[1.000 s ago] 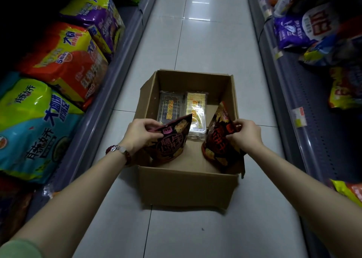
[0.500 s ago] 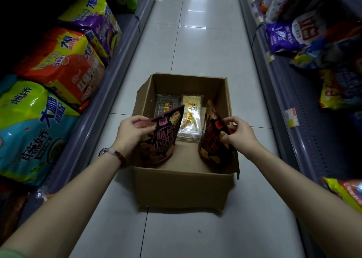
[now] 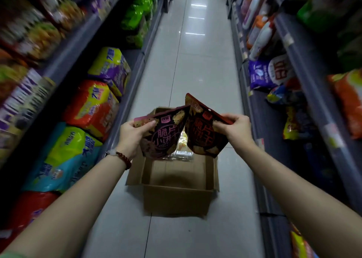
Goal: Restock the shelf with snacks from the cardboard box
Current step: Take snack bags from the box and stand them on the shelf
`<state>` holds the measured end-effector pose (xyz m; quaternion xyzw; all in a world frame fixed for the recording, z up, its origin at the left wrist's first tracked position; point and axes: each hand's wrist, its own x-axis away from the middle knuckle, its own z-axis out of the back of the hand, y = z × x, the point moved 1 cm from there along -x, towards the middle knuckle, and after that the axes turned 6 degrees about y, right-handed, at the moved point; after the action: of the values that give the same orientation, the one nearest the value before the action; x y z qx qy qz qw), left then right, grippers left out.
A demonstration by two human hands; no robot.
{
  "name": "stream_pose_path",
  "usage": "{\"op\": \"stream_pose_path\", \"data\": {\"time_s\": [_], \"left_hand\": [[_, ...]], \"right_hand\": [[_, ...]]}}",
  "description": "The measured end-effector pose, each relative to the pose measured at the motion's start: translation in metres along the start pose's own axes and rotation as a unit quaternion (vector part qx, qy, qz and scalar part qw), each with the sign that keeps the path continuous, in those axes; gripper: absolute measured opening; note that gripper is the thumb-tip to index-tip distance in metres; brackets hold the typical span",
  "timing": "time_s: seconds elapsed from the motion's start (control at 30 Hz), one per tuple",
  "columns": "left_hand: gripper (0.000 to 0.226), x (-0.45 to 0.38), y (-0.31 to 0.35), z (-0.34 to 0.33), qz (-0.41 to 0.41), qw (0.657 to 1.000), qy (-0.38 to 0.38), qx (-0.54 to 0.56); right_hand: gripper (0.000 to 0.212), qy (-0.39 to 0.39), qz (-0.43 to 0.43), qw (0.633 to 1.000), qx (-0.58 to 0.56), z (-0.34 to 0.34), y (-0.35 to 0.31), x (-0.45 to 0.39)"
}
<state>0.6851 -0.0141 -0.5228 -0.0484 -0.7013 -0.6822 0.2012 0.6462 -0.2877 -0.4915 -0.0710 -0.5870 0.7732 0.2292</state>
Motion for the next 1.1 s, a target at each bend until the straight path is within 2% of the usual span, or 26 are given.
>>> {"op": "stream_pose_path", "data": {"time_s": [0.17, 0.3, 0.47, 0.6, 0.7, 0.9, 1.0, 1.1], "left_hand": [[0.006, 0.045, 0.146, 0.011, 0.005, 0.999, 0.006, 0.036], [0.007, 0.08, 0.262, 0.016, -0.034, 0.998, 0.017, 0.048], [0.008, 0.119, 0.391, 0.021, -0.079, 0.995, 0.009, 0.062], [0.005, 0.145, 0.481, 0.031, -0.106, 0.992, -0.005, 0.067], [0.009, 0.165, 0.54, 0.044, -0.128, 0.989, -0.008, 0.078], [0.011, 0.202, 0.634, 0.078, -0.208, 0.975, 0.021, 0.075], [0.01, 0.222, 0.664, 0.094, -0.241, 0.967, 0.043, 0.074], [0.02, 0.24, 0.685, 0.113, -0.269, 0.956, 0.103, 0.064]], "right_hand": [[0.017, -0.017, 0.002, 1.0, -0.02, 0.036, -0.143, 0.023], [0.015, -0.027, 0.029, 0.999, -0.021, 0.06, -0.256, 0.042], [0.037, -0.036, 0.076, 0.996, 0.014, 0.083, -0.381, 0.062], [0.034, -0.054, 0.097, 0.994, 0.005, 0.098, -0.474, 0.078], [0.028, -0.052, 0.113, 0.992, -0.031, 0.108, -0.535, 0.09], [0.022, 0.014, 0.144, 0.981, -0.133, 0.114, -0.633, 0.108], [0.011, -0.007, 0.173, 0.974, -0.147, 0.114, -0.672, 0.109], [0.01, -0.041, 0.189, 0.965, -0.18, 0.112, -0.708, 0.108]]}}
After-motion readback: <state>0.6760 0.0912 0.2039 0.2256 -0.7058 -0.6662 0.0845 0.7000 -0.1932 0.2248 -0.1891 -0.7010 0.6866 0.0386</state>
